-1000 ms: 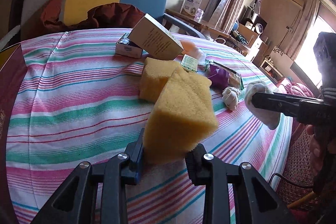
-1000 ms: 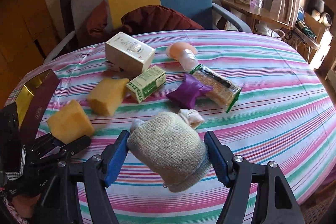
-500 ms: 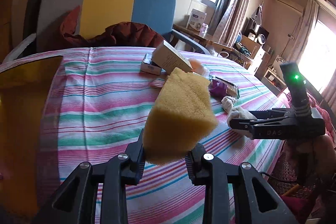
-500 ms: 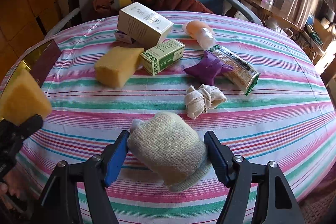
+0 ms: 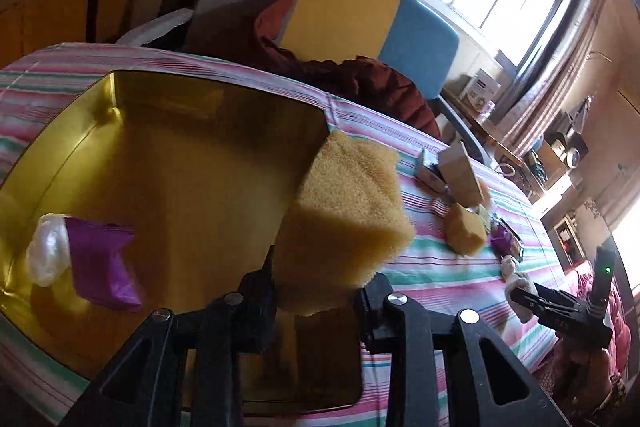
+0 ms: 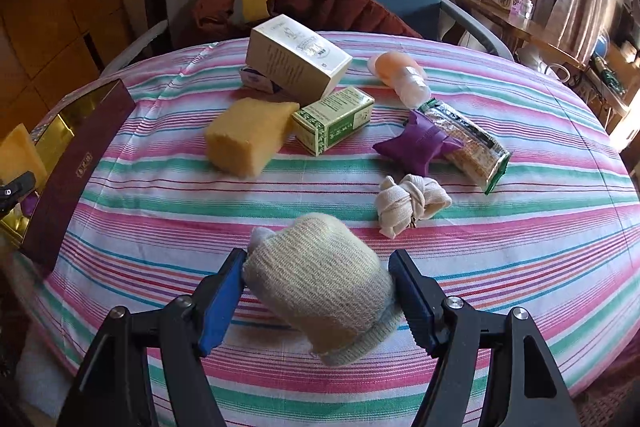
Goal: Organize objects
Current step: 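Carry the yellow sponge into the gold tray and open the left tool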
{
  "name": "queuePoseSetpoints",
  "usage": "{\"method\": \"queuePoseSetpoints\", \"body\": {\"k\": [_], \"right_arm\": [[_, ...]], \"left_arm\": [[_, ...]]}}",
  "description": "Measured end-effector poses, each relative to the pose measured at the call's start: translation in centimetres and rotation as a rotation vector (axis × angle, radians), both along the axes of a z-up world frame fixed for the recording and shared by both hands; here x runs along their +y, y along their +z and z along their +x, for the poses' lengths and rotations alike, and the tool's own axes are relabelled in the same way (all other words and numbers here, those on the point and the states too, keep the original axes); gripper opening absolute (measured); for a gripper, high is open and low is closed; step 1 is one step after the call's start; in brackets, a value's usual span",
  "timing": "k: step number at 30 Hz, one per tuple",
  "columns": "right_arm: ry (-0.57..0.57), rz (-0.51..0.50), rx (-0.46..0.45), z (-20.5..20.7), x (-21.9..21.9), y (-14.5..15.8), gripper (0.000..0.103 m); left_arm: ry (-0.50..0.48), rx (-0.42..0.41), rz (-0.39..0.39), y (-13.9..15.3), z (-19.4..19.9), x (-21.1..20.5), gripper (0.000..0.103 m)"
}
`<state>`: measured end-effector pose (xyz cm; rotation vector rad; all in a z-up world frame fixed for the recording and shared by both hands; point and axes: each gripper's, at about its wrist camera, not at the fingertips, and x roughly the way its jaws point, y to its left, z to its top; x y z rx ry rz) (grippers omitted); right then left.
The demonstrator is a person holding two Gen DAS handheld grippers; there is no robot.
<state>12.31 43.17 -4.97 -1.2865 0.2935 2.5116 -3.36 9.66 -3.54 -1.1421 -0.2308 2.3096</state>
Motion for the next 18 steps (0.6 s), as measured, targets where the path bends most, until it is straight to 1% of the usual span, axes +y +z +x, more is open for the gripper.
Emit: {"method": "queuePoseSetpoints", "body": {"k": [4, 8, 10, 11, 12, 14, 18], "right_arm": [[0.006, -0.025, 0.042, -0.2, -0.7, 0.4, 0.073], [0.022, -0.061, 0.067, -0.7, -2.2, 0.3, 0.073], [0.041, -0.073, 0.069, -1.2, -3.3, 0.2, 0.073], [0.049, -0.076, 0.072, -1.4, -3.9, 0.3, 0.073], [0.057, -0.081, 0.078, -1.6, -4.4, 0.3, 0.073], [0.077, -0.101, 0.094, -2.0, -5.6, 0.6, 0.073], [0.128, -0.135, 0.116, -3.2, -8.4, 1.2, 0.073]], "left_arm": [[0.074, -0.051, -0.016, -1.0, -1.6, -2.4, 0.032], [0.14, -0.09, -0.045, -1.9, -2.6, -3.9, 0.038], [0.154, -0.098, -0.05, -2.2, -2.6, -4.3, 0.04], [0.16, -0.098, -0.055, -2.3, -2.5, -4.4, 0.044], [0.168, -0.098, -0.062, -2.3, -2.5, -4.8, 0.045], [0.195, -0.103, -0.075, -2.4, -2.5, -5.1, 0.045], [0.251, -0.106, -0.049, -2.1, -2.3, -6.0, 0.045]]}}
